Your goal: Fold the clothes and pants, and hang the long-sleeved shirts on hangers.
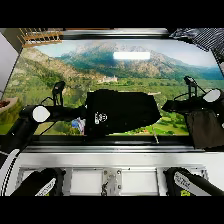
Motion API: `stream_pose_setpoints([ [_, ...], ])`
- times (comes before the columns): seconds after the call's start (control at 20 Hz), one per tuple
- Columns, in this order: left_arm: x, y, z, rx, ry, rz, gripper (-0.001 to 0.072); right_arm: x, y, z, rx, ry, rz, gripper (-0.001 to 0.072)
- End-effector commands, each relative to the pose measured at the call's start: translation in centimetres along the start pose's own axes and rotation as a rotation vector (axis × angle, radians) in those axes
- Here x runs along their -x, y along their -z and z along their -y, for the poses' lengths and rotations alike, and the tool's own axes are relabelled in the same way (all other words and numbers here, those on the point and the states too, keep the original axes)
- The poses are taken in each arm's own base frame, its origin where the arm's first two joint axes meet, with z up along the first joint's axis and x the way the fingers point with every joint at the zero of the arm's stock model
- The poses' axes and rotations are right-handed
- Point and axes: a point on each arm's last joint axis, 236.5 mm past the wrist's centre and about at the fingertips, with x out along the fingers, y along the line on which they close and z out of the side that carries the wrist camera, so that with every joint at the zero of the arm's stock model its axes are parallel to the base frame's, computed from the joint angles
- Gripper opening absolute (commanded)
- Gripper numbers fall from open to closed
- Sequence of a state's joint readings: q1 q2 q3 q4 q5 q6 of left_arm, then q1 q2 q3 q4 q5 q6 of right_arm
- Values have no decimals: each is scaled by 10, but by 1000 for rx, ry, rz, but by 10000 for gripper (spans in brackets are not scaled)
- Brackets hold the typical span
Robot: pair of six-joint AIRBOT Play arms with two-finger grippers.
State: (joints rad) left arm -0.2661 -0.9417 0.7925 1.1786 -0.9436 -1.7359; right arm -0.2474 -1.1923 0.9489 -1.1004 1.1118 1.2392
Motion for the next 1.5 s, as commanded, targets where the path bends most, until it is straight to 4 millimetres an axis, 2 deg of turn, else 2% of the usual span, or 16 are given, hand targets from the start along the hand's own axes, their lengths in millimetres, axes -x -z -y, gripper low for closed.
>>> stream_pose_setpoints([
  [0.0, 14, -8, 7, 0, 20, 48, 202, -15, -11, 3, -77, -199, 9, 693],
  [0.05, 12, -6, 9, -6, 21, 41, 32, -29, -12, 4, -106, -255, -2, 720],
  [0.1, 8, -3, 11, -13, 21, 27, 14, -44, -11, 2, -126, -307, -17, 720],
  [0.3, -17, 18, 20, -51, 18, -67, 14, -96, -1, -12, -203, -450, -93, 714],
  [0.55, -40, 39, 29, -88, 12, -149, 14, -124, -4, -50, -216, -534, -112, 702],
  [0.6, -42, 41, 28, -88, 9, -158, 14, -127, -5, -54, -212, -532, -106, 642],
  [0.65, -44, 42, 27, -86, 7, -162, 14, -129, -6, -58, -206, -528, -104, 460],
  [0.7, -44, 42, 27, -86, 7, -162, 14, -131, -5, -60, -202, -527, -104, 388],
  [0.75, -42, 41, 28, -88, 9, -157, 14, -131, -5, -62, -200, -529, -106, 278],
  [0.8, -40, 39, 29, -91, 12, -145, 14, -130, -5, -63, -197, -531, -108, 60],
  [0.85, -37, 35, 30, -89, 18, -127, 14, -129, -5, -63, -194, -529, -105, 34],
  [1.0, -31, 23, 35, -78, 34, -72, 13, -112, -1, -54, -166, -452, -135, 33],
  [1.15, -46, 14, 49, -25, 71, -53, 13, -74, 5, -24, -60, -224, -203, 33],
  [1.25, -69, 10, 67, -31, 90, -74, 13, -36, -1, -15, -4, -114, -209, 33],
  [1.35, -98, 4, 88, -56, 101, -92, 13, 2, -10, -21, 43, -47, -184, 33],
  [1.45, -132, 5, 113, -96, 109, -123, 13, 29, -13, -30, 98, 26, -171, 33],
])
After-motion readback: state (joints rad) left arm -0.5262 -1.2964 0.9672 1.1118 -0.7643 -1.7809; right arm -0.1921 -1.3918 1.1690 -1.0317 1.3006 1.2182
